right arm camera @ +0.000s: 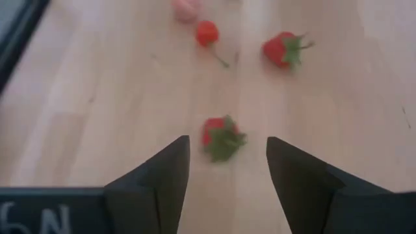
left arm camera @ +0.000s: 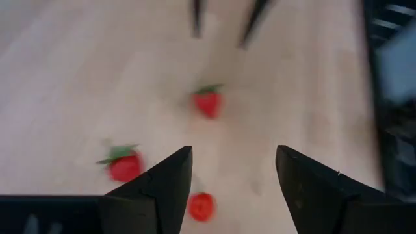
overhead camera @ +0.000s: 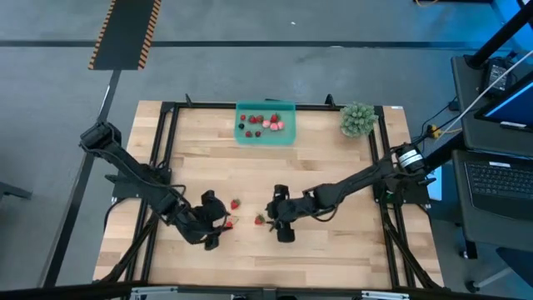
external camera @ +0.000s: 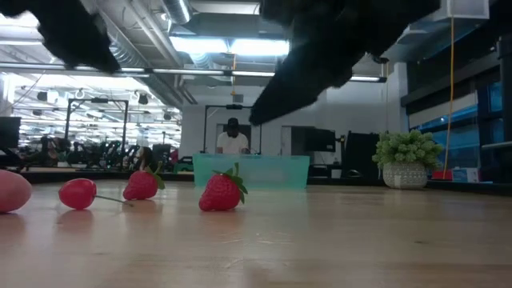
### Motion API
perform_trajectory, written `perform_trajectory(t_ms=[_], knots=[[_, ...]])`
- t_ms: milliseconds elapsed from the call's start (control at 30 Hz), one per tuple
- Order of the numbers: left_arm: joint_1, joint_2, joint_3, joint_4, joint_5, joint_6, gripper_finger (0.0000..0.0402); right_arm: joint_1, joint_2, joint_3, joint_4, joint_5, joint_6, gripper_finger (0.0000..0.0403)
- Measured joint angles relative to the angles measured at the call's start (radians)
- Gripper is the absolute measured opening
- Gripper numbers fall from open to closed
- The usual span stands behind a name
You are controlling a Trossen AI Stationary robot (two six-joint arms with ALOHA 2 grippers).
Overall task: Pick and placing Produce into tupperware
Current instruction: Put the red strawberry into the green container
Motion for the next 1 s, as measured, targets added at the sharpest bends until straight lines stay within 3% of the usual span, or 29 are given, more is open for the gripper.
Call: perform_trajectory(t_ms=[200, 300, 500, 733, 1000], knots=[[0.103, 0.092, 0.000, -0.025, 0.002, -0.157, 0.0212, -0.043, 0.008, -0.012, -0.009, -0.021, 0.036, 0.0197], [0.179, 0.131, 0.000, -0.034, 0.045, -0.154, 0.0212, -0.065, 0.008, -0.012, 0.002, -0.100, 0.051, 0.0196], [0.284, 0.158, 0.000, -0.046, 0.071, -0.103, 0.0212, -0.075, 0.007, -0.013, -0.004, -0.113, 0.041, 0.0196], [0.335, 0.161, 0.000, -0.082, 0.162, -0.099, 0.0212, -0.074, 0.007, -0.013, -0.007, -0.116, 0.039, 0.0196], [0.371, 0.238, 0.000, -0.062, 0.174, -0.079, 0.0211, -0.074, 0.007, -0.013, -0.007, -0.116, 0.046, 0.0196]])
